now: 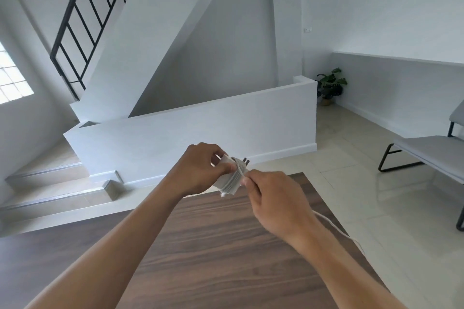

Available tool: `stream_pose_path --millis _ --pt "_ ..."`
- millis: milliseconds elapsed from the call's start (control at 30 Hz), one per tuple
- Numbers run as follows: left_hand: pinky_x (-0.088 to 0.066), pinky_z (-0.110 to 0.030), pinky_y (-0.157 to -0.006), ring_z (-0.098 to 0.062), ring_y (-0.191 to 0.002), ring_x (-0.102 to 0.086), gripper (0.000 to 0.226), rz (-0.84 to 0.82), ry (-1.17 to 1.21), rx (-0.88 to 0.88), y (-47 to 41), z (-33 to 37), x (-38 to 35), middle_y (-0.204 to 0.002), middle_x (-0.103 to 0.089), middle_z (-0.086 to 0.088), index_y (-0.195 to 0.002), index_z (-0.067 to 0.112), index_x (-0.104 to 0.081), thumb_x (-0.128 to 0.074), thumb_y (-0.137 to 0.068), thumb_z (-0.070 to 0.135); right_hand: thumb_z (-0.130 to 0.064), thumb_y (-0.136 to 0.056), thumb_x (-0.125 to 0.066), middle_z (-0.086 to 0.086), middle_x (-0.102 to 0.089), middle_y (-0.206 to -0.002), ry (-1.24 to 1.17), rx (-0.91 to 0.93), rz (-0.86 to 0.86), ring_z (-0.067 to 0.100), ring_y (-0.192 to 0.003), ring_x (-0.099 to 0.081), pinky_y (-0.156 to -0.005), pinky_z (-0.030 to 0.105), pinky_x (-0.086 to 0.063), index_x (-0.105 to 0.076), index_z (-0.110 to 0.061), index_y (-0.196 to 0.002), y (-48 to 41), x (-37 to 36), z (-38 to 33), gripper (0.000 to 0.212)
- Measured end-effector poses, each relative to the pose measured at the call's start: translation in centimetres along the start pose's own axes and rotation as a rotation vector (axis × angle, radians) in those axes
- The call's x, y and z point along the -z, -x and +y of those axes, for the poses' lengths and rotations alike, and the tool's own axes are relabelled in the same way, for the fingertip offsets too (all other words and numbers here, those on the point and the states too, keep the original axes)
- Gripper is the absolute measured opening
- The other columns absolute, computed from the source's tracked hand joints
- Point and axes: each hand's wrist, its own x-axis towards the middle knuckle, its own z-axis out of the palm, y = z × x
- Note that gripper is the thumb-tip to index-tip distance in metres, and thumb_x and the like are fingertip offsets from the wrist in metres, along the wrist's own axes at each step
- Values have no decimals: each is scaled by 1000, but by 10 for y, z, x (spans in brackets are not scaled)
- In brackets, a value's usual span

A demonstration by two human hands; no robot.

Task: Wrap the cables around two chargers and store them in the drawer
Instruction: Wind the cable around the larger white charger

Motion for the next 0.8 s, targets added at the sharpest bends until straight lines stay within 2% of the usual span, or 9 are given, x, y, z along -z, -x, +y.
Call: stream_pose_path --millis 100,167,267,367,633,733,800 --pt "-59 -42 -79 -19 -83 -71 23 -25 230 76 -2 -5 -2 -84 -75 2 -92 22 -74 -74 -80 41 -35 -101 -32 -9 -46 -59 -103 -28 65 13 -56 -45 -57 30 -35 -52 -22 -81 12 -18 -5 31" --pt "-61 -43 -76 -23 -79 -73 23 -4 350 119 -3 -5 -3 -85 -76 -6 -94 14 -73 -75 -82 34 -33 -101 -35 -13 -41 -52 -198 -28 109 10 -49 -42 -54 24 -32 -60 -26 -91 19 -30 -7 28" --pt "-63 -37 -70 -24 -71 -70 31 -48 654 222 -2 3 2 -95 -72 -16 -105 -2 -69 -72 -87 23 -30 -101 -39 -12 -41 -45 -370 -54 151 11 -46 -45 -49 16 -27 -66 -25 -99 27 -46 -9 28" --pt "-63 -35 -70 -22 -67 -69 35 -127 851 259 -1 10 5 -93 -71 -13 -110 -6 -68 -68 -88 22 -29 -101 -41 -15 -47 -47 -450 -77 170 12 -45 -45 -48 15 -27 -67 -23 -98 30 -57 -8 27" --pt "-61 -37 -79 -22 -85 -71 36 -134 873 193 2 10 -1 -105 -73 -10 -112 0 -70 -68 -85 24 -29 -101 -43 -11 -39 -43 -575 -85 170 11 -40 -38 -46 14 -27 -67 -22 -101 24 -68 8 25" --pt "-61 -36 -78 -22 -88 -71 45 -152 882 137 6 14 -1 -104 -74 -11 -111 1 -70 -70 -77 30 -28 -101 -43 -12 -39 -43 -607 -84 179 10 -39 -35 -46 11 -26 -68 -22 -101 19 -66 14 25" --pt "-60 -33 -75 -20 -87 -72 39 -145 902 108 8 18 -1 -100 -74 -9 -111 0 -69 -68 -82 26 -28 -101 -43 -12 -39 -44 -592 -55 194 10 -39 -36 -47 10 -26 -68 -20 -101 15 -64 15 27"
